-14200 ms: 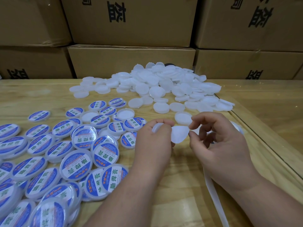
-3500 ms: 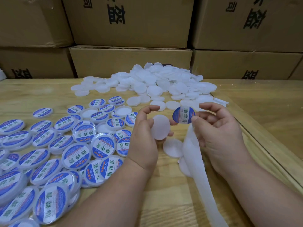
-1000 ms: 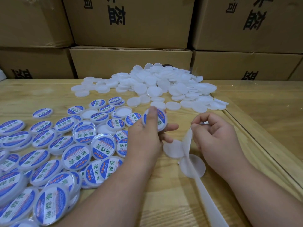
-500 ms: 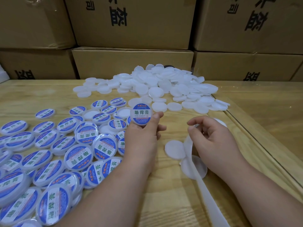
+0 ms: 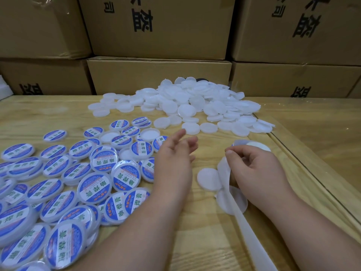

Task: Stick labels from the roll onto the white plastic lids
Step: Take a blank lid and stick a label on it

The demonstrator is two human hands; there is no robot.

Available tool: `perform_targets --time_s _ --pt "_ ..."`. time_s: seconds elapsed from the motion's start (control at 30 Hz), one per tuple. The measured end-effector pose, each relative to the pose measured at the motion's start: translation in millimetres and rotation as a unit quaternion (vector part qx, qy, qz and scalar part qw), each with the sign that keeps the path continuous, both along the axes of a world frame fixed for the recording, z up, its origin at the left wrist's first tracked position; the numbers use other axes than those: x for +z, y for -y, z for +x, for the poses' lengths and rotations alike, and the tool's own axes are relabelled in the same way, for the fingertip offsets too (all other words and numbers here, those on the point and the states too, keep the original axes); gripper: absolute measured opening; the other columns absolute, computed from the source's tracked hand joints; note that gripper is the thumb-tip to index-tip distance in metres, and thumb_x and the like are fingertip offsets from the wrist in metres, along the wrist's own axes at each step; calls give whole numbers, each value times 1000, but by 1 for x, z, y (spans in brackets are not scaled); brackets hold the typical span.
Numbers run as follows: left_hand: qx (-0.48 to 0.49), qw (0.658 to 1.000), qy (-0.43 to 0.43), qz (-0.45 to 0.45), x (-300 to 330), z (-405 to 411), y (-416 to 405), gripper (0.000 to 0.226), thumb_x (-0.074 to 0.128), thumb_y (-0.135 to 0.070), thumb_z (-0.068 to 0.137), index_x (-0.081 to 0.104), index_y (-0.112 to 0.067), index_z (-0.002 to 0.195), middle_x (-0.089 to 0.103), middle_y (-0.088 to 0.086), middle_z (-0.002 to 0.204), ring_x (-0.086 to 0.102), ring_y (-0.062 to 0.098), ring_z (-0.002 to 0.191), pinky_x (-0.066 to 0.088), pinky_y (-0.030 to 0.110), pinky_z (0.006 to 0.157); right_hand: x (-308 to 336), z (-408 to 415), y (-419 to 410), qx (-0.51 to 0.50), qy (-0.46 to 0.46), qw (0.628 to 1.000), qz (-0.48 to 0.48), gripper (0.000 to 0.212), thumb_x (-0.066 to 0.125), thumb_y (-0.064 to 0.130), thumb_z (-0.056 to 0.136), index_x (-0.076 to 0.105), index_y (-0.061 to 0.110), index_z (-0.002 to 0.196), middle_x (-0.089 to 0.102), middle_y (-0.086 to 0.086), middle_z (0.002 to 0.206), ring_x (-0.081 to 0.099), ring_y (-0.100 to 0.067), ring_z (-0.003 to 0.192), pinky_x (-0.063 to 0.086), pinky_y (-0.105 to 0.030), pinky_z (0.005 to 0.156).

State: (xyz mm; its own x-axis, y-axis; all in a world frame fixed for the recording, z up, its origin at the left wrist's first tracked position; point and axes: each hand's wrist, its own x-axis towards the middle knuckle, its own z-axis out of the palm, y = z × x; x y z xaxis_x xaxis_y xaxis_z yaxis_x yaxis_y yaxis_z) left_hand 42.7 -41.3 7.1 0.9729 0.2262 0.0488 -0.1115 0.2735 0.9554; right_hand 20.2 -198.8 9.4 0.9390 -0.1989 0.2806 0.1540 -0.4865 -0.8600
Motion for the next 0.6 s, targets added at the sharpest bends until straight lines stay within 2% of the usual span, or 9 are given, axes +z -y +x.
perform_targets --time_s 0.07,0.1,0.17,0.3,0.33,0.4,0.47,0.53,0.6 --pt "-36 986 36 159 -6 -5 6 32 49 -11 95 64 -36 110 74 -15 100 65 -2 97 50 22 83 2 0 -1 -12 9 1000 -7 17 62 35 92 71 31 77 55 4 45 46 -3 40 37 -12 43" --pt "-62 968 51 237 -7 -8 9 35 48 -15 88 63 -38 110 70 -18 102 61 -4 101 48 22 86 2 0 -1 -19 16 1000 -12 22 63 34 91 69 31 71 55 3 45 45 -4 40 36 -12 42" --pt "-105 914 75 385 -9 -13 14 51 45 -20 76 58 -42 119 61 -23 109 51 0 112 45 24 95 3 -1 0 -36 32 999 -16 34 64 32 92 66 24 59 52 2 44 41 -8 40 34 -15 41" --pt "-140 806 81 570 -11 -16 17 68 49 -40 77 38 -41 144 47 -14 138 30 13 131 26 33 115 4 1 4 -66 47 997 -15 41 60 31 91 65 -1 66 61 -23 67 40 -21 49 29 -26 44" --pt "-139 788 80 595 -13 -17 18 68 51 -45 80 35 -41 146 44 -13 140 28 15 133 23 34 116 3 1 5 -72 54 996 -16 41 59 30 89 63 -4 66 60 -24 68 40 -24 51 28 -27 44" --pt "-126 772 77 619 -16 -17 18 65 53 -49 85 34 -41 147 43 -12 140 28 17 132 21 35 113 4 0 5 -78 65 995 -13 43 60 31 89 60 -2 62 54 -15 56 37 -25 49 28 -25 44" --pt "-111 771 76 622 -16 -17 18 61 53 -48 87 36 -41 146 45 -11 138 30 18 130 23 35 111 6 0 4 -85 65 994 -7 45 64 32 89 53 8 53 40 5 43 34 -13 43 30 -19 43" --pt "-103 778 74 615 -15 -16 18 57 52 -43 89 39 -41 144 48 -11 135 33 18 128 25 35 111 6 0 3 -84 54 995 -3 41 70 30 87 52 13 54 42 12 43 39 -7 44 33 -14 45" --pt "-102 789 66 602 -14 -16 18 54 53 -40 90 42 -41 143 50 -11 132 35 18 125 27 35 110 5 2 2 -75 44 996 9 33 75 27 83 54 17 60 50 14 49 44 -4 46 36 -17 49"
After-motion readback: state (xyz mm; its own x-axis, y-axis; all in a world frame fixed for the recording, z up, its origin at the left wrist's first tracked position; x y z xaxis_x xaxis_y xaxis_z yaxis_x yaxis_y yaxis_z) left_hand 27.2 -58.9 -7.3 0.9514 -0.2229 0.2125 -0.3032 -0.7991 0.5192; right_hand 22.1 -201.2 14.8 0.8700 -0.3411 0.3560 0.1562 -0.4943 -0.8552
